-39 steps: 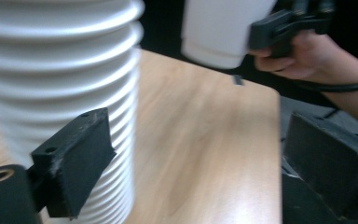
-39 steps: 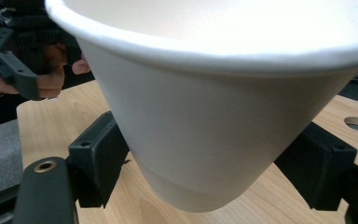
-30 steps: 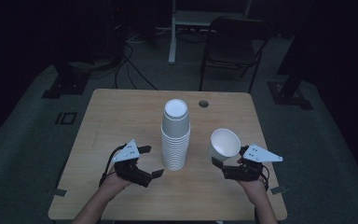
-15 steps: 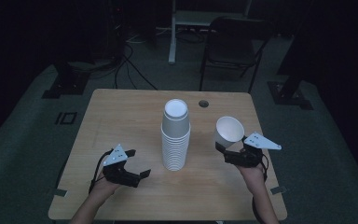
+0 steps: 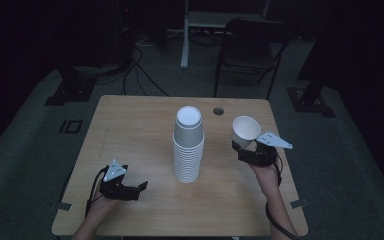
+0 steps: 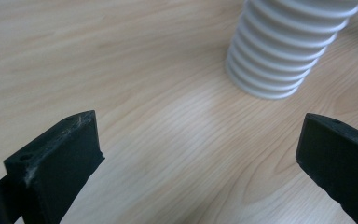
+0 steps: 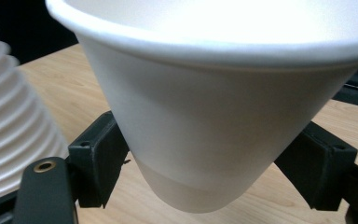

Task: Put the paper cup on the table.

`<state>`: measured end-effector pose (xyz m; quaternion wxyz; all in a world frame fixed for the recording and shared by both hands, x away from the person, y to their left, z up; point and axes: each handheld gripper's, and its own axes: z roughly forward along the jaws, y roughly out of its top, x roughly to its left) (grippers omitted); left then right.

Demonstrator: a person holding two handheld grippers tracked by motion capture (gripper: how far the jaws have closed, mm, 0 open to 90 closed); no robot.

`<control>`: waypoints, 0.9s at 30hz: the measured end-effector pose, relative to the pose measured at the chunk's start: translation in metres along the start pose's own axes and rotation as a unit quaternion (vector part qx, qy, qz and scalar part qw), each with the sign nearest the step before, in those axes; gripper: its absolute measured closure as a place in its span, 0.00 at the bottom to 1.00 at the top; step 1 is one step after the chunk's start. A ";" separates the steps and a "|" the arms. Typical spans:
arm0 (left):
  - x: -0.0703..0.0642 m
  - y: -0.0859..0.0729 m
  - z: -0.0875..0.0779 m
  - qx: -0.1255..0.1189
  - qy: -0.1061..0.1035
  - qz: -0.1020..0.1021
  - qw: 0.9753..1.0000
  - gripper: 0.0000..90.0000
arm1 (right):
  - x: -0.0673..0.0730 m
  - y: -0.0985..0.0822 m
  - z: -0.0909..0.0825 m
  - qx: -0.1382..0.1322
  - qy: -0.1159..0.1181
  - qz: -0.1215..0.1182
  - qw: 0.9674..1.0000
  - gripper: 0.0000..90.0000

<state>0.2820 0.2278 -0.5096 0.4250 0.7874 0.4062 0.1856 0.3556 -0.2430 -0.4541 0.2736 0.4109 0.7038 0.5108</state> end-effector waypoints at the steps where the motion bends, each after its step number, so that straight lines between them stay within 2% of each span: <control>1: 0.001 -0.002 0.000 0.003 0.006 0.001 1.000 0.00 | -0.002 0.000 0.003 0.003 -0.004 0.000 1.000 0.23; 3: 0.004 -0.007 -0.001 0.008 0.013 -0.004 1.000 0.00 | -0.005 -0.001 0.009 0.009 -0.011 0.001 1.000 0.23; 7: 0.010 -0.013 -0.003 0.006 0.021 -0.022 1.000 0.00 | -0.009 -0.002 0.021 0.020 -0.011 0.011 1.000 0.23; 10: 0.012 -0.016 -0.004 0.006 0.031 -0.027 0.999 0.00 | -0.011 -0.005 0.029 0.029 -0.015 0.011 0.999 0.23; 15: 0.015 -0.021 -0.005 0.007 0.041 -0.040 0.998 0.00 | -0.016 -0.011 0.043 0.033 -0.022 0.025 0.999 0.23; 23: 0.016 -0.027 -0.002 0.016 0.052 -0.041 0.998 0.00 | -0.019 -0.024 0.064 0.053 -0.046 0.024 0.997 0.23; 27: 0.015 -0.029 -0.001 0.019 0.051 -0.043 0.998 0.00 | -0.019 -0.033 0.073 0.066 -0.052 0.022 0.996 0.23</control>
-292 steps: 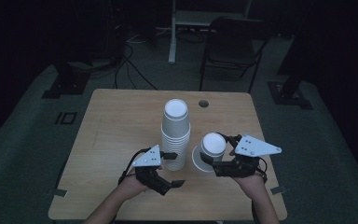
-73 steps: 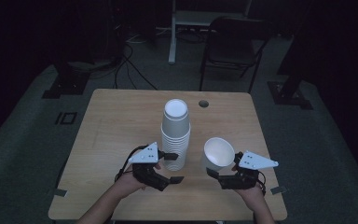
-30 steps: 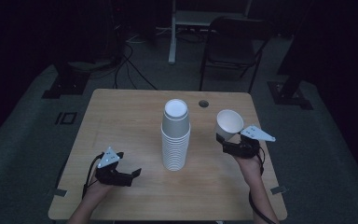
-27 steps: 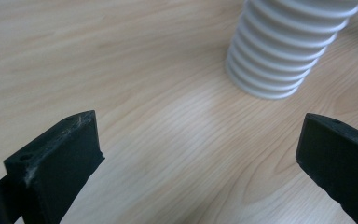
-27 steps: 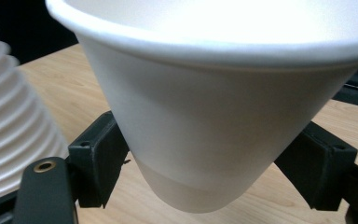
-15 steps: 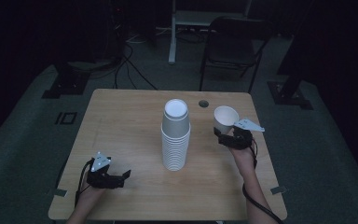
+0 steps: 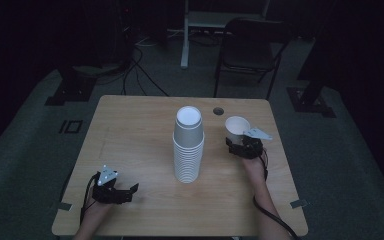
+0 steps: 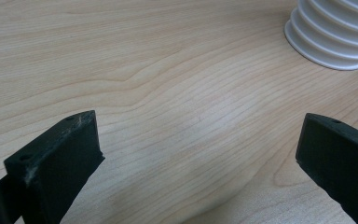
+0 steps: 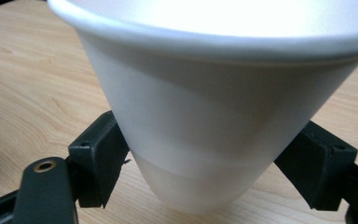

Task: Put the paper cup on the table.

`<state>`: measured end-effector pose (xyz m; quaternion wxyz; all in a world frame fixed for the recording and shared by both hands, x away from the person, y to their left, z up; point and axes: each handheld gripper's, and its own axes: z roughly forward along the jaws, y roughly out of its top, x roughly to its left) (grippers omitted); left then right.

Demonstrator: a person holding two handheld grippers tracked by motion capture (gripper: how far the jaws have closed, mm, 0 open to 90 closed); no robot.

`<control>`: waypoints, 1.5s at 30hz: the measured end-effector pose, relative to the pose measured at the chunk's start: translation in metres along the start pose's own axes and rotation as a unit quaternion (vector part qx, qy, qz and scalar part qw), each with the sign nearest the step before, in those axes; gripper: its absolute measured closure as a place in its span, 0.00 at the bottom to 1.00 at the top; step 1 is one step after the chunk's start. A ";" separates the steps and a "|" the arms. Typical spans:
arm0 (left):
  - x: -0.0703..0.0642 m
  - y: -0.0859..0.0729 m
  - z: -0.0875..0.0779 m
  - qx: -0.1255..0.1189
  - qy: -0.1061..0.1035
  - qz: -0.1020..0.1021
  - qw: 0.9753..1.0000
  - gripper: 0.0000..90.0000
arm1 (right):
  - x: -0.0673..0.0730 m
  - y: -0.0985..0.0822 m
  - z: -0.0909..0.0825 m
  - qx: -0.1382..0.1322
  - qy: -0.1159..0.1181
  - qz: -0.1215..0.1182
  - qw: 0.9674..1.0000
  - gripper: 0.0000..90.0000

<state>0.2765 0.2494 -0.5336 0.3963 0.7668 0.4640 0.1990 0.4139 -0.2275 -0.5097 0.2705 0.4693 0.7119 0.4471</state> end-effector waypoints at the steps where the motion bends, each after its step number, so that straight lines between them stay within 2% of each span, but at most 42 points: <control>1: 0.000 0.000 0.000 0.000 0.001 0.000 1.000 0.00 | 0.001 -0.001 0.002 0.003 0.001 -0.001 1.000 0.23; 10: 0.001 -0.001 -0.004 -0.003 -0.002 -0.006 1.000 0.00 | 0.003 -0.007 0.019 0.029 -0.009 -0.001 1.000 0.23; 20: 0.002 -0.002 -0.005 -0.007 -0.001 -0.011 1.000 0.00 | 0.002 -0.015 0.027 0.043 -0.012 0.004 0.999 0.23; 22: 0.002 -0.002 -0.005 -0.007 -0.001 -0.010 1.000 0.00 | 0.001 -0.018 0.030 0.058 -0.022 0.001 0.998 0.22; 26: 0.002 -0.002 -0.005 -0.008 0.000 -0.011 1.000 0.00 | 0.000 -0.022 0.032 0.060 -0.016 0.010 0.998 0.22; 29: 0.001 -0.002 -0.004 -0.006 -0.003 -0.008 1.000 0.00 | 0.000 -0.023 0.032 0.057 -0.009 0.017 0.998 0.21; 31: 0.000 -0.003 -0.003 -0.004 0.000 -0.004 1.000 0.00 | 0.000 -0.023 0.031 0.058 -0.004 0.017 0.998 0.14; 33: 0.000 -0.003 -0.003 -0.004 -0.001 -0.003 1.000 0.00 | -0.001 -0.023 0.029 0.057 0.011 0.022 0.998 0.12; 37: 0.001 -0.003 -0.003 -0.006 -0.001 -0.006 1.000 0.00 | -0.003 -0.024 0.024 0.053 0.014 0.023 0.998 0.11; 39: 0.001 -0.003 -0.003 -0.006 0.000 -0.006 1.000 0.00 | -0.004 -0.026 0.020 0.047 0.010 0.017 0.999 0.11; 41: 0.002 -0.004 -0.003 -0.006 0.000 -0.006 1.000 0.00 | -0.005 -0.027 0.016 0.041 0.017 0.013 0.999 0.11; 45: 0.002 -0.004 -0.004 -0.005 0.000 -0.007 1.000 0.00 | -0.006 -0.029 0.009 0.047 0.016 -0.001 0.999 0.11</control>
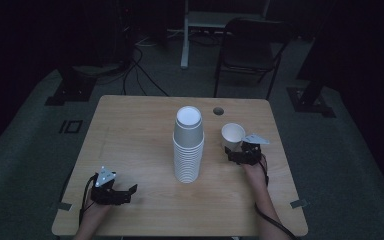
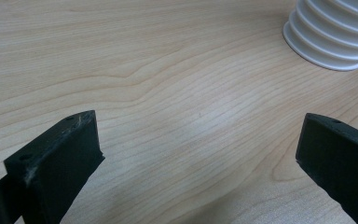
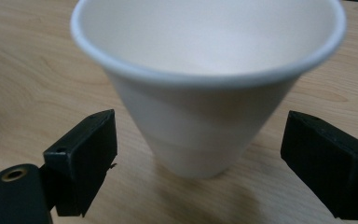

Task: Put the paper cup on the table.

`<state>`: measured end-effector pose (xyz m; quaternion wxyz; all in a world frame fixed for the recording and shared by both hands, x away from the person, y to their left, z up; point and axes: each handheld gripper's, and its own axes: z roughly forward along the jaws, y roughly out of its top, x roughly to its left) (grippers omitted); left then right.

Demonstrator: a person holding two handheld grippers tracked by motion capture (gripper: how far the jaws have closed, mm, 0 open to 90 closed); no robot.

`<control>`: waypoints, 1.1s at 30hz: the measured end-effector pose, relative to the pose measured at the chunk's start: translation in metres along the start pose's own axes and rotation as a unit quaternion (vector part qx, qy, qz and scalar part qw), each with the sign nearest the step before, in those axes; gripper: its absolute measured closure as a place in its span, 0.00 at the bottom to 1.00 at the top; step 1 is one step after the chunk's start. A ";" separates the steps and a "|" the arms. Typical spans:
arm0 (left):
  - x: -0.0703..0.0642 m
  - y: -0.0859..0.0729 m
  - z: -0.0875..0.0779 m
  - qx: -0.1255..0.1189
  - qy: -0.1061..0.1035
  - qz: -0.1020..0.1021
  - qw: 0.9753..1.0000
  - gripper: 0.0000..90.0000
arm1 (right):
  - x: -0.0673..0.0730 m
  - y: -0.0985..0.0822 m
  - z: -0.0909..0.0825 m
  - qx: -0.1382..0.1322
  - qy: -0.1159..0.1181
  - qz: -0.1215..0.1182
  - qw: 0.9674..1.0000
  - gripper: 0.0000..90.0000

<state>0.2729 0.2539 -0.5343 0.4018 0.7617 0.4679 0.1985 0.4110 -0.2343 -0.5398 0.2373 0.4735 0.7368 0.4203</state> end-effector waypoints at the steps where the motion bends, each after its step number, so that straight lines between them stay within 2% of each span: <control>1: 0.000 0.000 0.000 0.000 0.000 0.000 1.000 0.00 | 0.000 -0.001 -0.002 -0.001 0.002 0.000 1.000 0.11; 9: 0.002 0.000 -0.001 0.002 0.000 -0.004 1.000 0.00 | -0.001 -0.010 -0.015 0.000 0.006 0.009 1.000 0.11; 11: 0.002 -0.001 -0.002 0.003 0.002 -0.004 1.000 0.00 | 0.000 -0.012 -0.019 -0.001 0.002 0.004 1.000 0.11; 17: 0.005 -0.003 -0.006 0.010 0.002 -0.008 1.000 0.00 | 0.003 -0.021 -0.033 -0.005 0.020 0.010 1.000 0.12; 22: 0.007 -0.003 -0.008 0.011 0.014 -0.010 1.000 0.00 | 0.004 -0.030 -0.047 -0.007 0.025 0.020 0.999 0.12; 24: 0.007 -0.004 -0.009 0.010 0.016 -0.010 1.000 0.00 | 0.005 -0.034 -0.052 -0.005 0.021 0.015 1.000 0.12; 28: 0.008 -0.006 -0.009 0.013 0.019 -0.012 1.000 0.00 | 0.006 -0.043 -0.067 -0.011 0.015 0.023 1.000 0.12; 32: 0.008 -0.008 -0.009 0.017 0.016 -0.009 1.000 0.00 | 0.006 -0.052 -0.079 0.001 0.000 0.025 1.000 0.12; 33: 0.008 -0.009 -0.009 0.016 0.015 -0.007 1.000 0.00 | 0.005 -0.055 -0.082 0.009 -0.011 0.024 1.000 0.12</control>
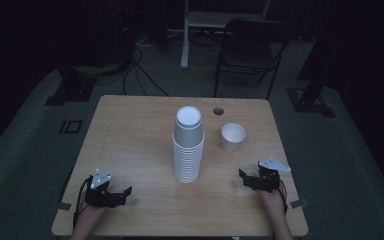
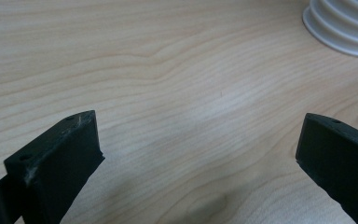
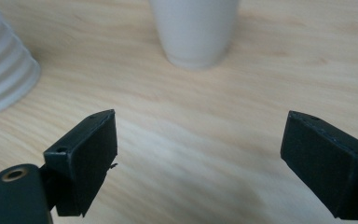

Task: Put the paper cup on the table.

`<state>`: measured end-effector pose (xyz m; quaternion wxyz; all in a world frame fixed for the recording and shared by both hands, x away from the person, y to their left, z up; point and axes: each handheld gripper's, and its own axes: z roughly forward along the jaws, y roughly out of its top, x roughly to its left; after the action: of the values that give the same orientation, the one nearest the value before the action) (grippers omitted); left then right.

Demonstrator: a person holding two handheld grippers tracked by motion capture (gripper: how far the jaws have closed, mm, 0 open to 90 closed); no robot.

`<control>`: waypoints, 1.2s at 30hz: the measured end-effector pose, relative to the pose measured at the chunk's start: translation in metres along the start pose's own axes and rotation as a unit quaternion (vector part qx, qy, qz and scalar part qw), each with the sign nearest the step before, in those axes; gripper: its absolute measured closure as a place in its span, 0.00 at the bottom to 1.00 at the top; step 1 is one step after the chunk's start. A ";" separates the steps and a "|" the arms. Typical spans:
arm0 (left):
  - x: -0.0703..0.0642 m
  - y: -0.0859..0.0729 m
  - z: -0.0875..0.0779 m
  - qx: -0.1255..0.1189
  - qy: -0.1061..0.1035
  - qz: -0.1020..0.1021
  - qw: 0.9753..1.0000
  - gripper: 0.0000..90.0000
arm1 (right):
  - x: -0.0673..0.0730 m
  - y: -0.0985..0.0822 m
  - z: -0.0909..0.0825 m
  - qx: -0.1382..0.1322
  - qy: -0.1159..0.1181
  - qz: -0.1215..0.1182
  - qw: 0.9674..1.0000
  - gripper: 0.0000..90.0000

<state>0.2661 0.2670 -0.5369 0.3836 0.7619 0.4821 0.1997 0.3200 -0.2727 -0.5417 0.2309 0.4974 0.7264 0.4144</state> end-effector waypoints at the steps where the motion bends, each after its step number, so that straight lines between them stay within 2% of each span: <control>1: 0.000 -0.001 0.000 0.002 0.003 0.006 1.000 0.00 | -0.001 -0.002 -0.002 0.001 -0.005 -0.001 1.000 0.12; 7: 0.003 -0.004 -0.001 0.008 0.019 0.009 1.000 0.00 | -0.008 -0.014 -0.018 0.004 -0.021 0.009 1.000 0.12; 11: 0.007 -0.006 -0.003 0.011 0.021 0.012 1.000 0.00 | -0.012 -0.022 -0.028 0.008 -0.036 0.010 0.999 0.12; 13: 0.010 -0.008 -0.004 0.011 0.024 0.007 1.000 0.00 | -0.016 -0.025 -0.033 0.007 -0.038 0.011 0.999 0.12; 16: 0.012 -0.010 -0.006 0.012 0.027 0.003 1.000 0.00 | -0.022 -0.030 -0.041 0.006 -0.044 0.027 0.999 0.12; 22: 0.017 -0.012 -0.010 0.014 0.038 -0.006 0.999 0.00 | -0.032 -0.039 -0.050 0.012 -0.063 0.042 0.997 0.12; 27: 0.021 -0.015 -0.014 0.018 0.053 -0.011 0.998 0.00 | -0.037 -0.044 -0.054 0.026 -0.069 0.043 0.996 0.12; 29: 0.024 -0.018 -0.017 0.019 0.059 -0.017 0.998 0.00 | -0.040 -0.048 -0.056 0.038 -0.070 0.052 0.995 0.12; 36: 0.033 -0.026 -0.022 0.021 0.080 -0.032 0.996 0.00 | -0.046 -0.053 -0.059 0.066 -0.064 0.059 0.994 0.12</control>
<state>0.2507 0.3112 -0.5454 0.3341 0.7356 0.5391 0.2380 0.2665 -0.3454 -0.5567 0.2188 0.5790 0.7051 0.3461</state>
